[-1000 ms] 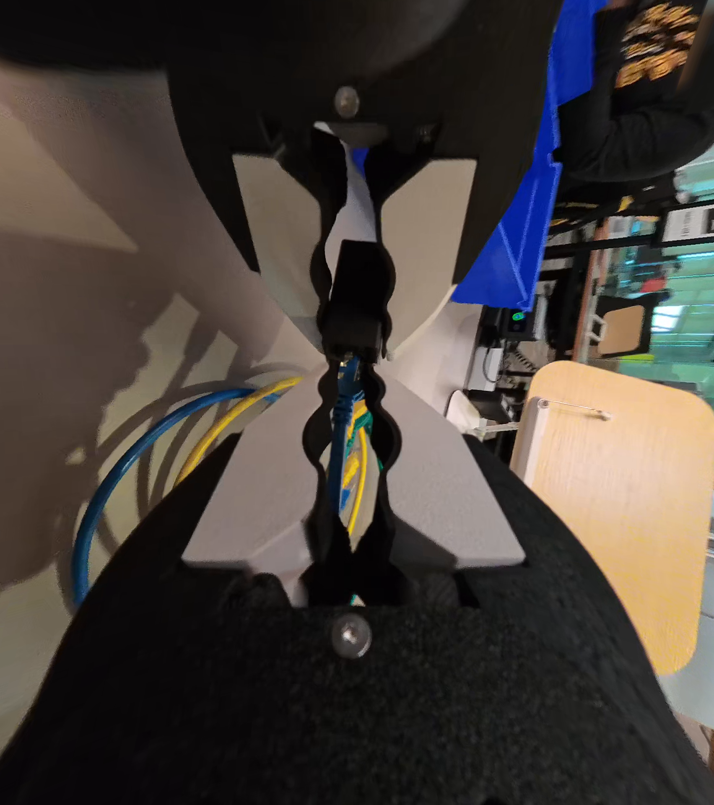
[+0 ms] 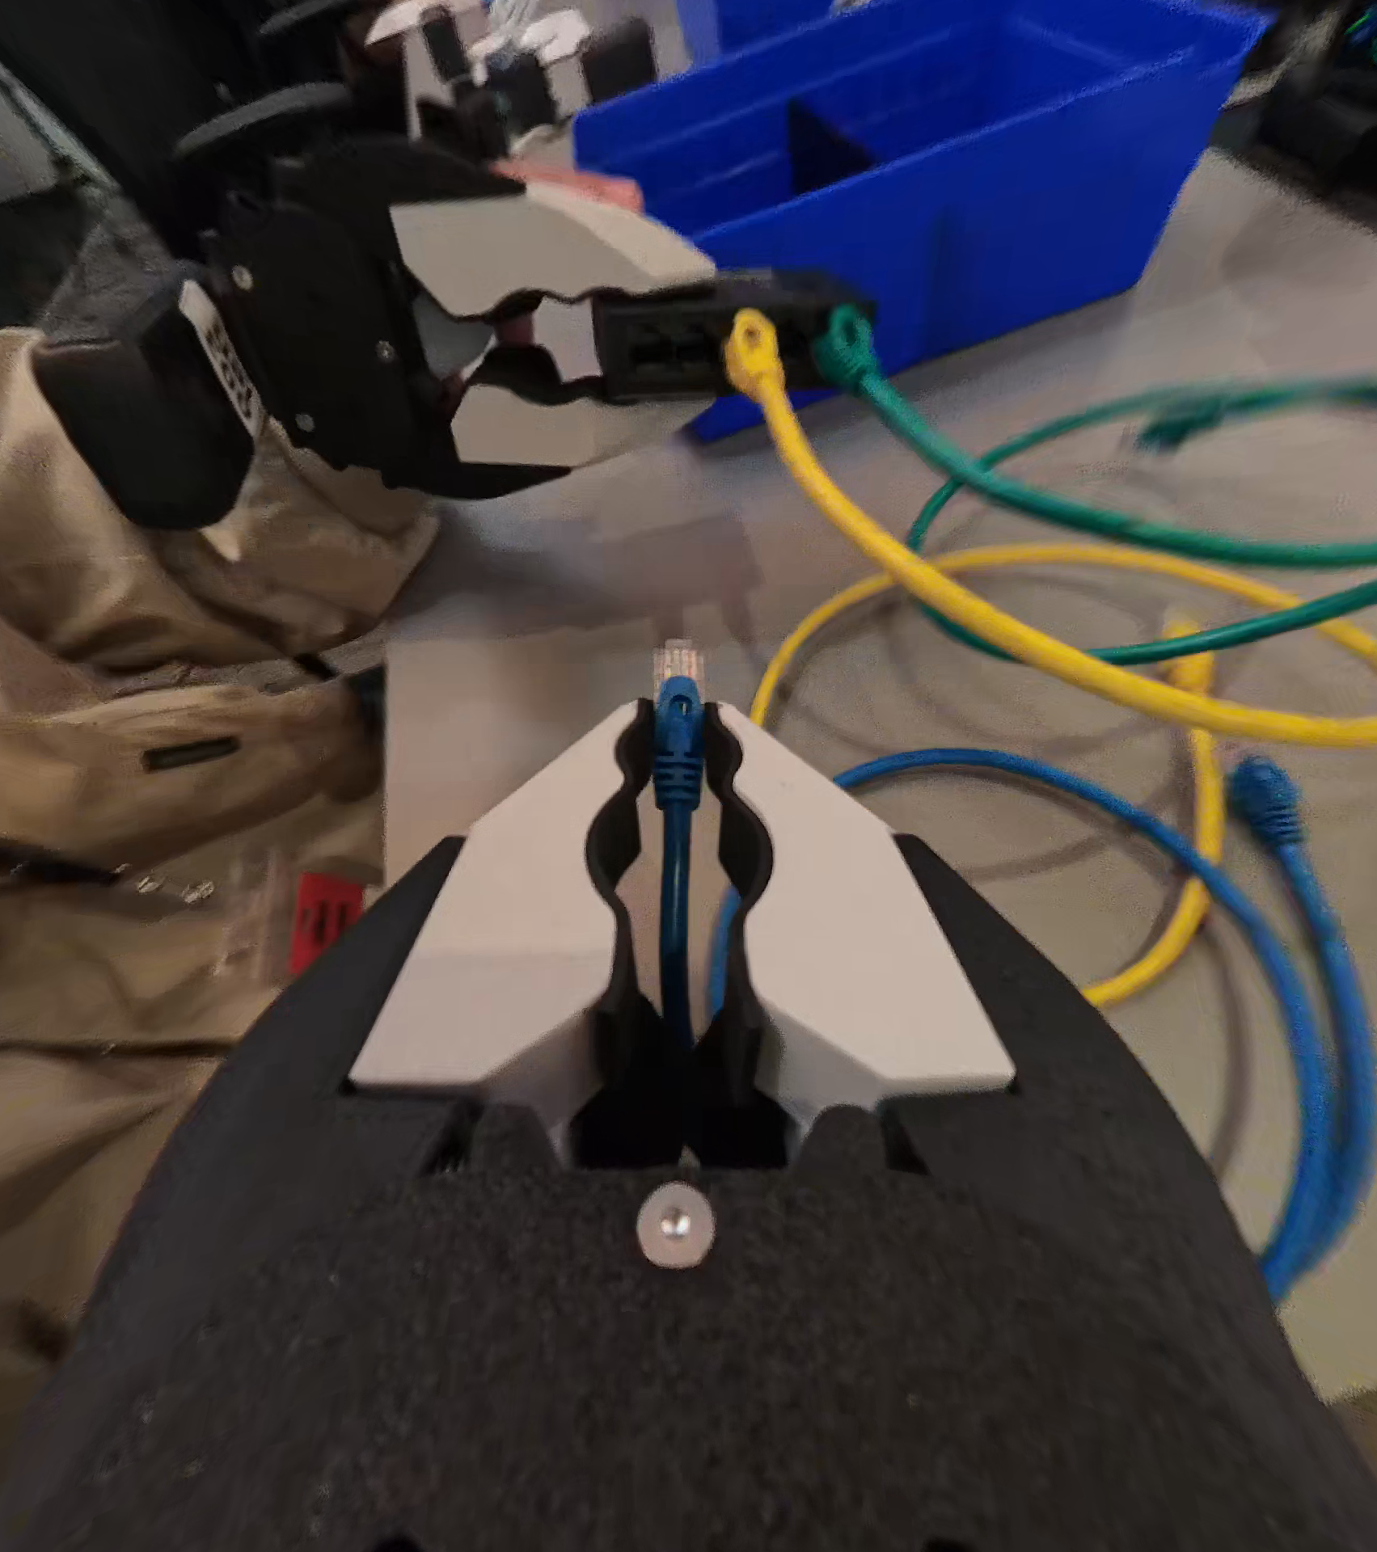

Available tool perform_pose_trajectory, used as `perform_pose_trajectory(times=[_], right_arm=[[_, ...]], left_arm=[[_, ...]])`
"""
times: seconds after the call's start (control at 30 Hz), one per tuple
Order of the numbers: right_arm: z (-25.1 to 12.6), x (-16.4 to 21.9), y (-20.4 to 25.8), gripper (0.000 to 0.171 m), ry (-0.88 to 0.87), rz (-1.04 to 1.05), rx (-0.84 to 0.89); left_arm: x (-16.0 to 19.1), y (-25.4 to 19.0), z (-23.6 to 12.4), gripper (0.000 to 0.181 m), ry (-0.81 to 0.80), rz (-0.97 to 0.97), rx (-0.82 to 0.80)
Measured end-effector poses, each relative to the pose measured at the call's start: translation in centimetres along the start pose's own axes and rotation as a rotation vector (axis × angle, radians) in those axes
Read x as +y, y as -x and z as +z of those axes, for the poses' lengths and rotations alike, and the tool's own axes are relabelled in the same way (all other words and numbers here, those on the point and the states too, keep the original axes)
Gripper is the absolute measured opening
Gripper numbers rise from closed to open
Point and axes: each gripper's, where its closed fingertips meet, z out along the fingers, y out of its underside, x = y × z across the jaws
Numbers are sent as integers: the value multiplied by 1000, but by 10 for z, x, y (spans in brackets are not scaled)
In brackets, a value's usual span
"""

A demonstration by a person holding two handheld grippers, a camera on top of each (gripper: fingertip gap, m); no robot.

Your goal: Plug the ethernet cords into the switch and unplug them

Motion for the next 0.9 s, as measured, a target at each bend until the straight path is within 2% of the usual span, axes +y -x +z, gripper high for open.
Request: perform_pose_trajectory(times=[0.03,0.13,0.23,0.33,0.43,0.5,0.6,0.67,0.73,0.9], right_arm=[[1,7,1,12,28,0,5],[17,38,0,12,114,-19,68],[32,66,-2,12,179,25,89],[32,60,-3,20,104,59,95],[12,36,-18,35,-32,45,168],[-9,27,-33,38,-83,53,269],[-33,42,-43,40,-30,42,418],[-61,66,-67,38,18,66,697],[-82,84,-82,38,22,94,899],[-86,119,-102,38,130,230,1053]], left_arm=[[-11,-2,0,27,-12,-1,-6],[-13,-7,3,27,-32,-33,0],[-13,0,-1,27,-80,-196,20],[-13,13,-7,27,-120,-303,3],[0,28,-10,27,-87,-384,-43],[16,37,-13,27,-17,-403,-58],[38,38,-27,27,84,-418,-42],[50,28,-40,27,151,-382,-21],[58,14,-54,27,214,-347,4],[51,-9,-70,27,237,-351,61]])
